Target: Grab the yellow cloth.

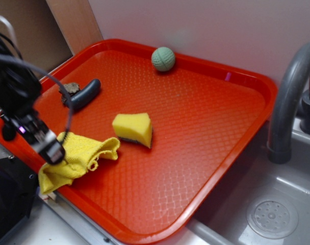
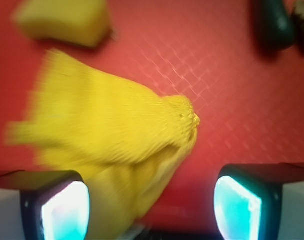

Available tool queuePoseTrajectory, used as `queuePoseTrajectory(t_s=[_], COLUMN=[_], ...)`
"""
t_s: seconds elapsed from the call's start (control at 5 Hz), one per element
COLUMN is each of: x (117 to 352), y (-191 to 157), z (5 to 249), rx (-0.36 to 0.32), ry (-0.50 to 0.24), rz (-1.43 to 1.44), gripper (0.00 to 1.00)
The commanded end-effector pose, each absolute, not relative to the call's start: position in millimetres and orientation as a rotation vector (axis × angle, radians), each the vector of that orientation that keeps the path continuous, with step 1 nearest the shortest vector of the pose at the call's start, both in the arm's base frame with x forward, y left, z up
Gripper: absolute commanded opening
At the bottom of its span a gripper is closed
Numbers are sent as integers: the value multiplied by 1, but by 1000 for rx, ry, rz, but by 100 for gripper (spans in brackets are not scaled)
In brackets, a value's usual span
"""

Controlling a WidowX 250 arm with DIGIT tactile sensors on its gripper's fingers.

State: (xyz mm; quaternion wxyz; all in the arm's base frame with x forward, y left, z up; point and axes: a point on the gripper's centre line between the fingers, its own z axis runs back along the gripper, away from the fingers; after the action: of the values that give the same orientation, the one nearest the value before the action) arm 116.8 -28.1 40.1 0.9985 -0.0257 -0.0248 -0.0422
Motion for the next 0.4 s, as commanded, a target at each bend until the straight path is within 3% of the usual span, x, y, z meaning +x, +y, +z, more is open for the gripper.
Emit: queuePoseTrajectory(t_s=[0.0, 0.2], x=[141, 140], y=[-49, -46], z=[11, 12], rx=[53, 49], ry=[1, -5], rz=[-109, -103], gripper=[0, 0])
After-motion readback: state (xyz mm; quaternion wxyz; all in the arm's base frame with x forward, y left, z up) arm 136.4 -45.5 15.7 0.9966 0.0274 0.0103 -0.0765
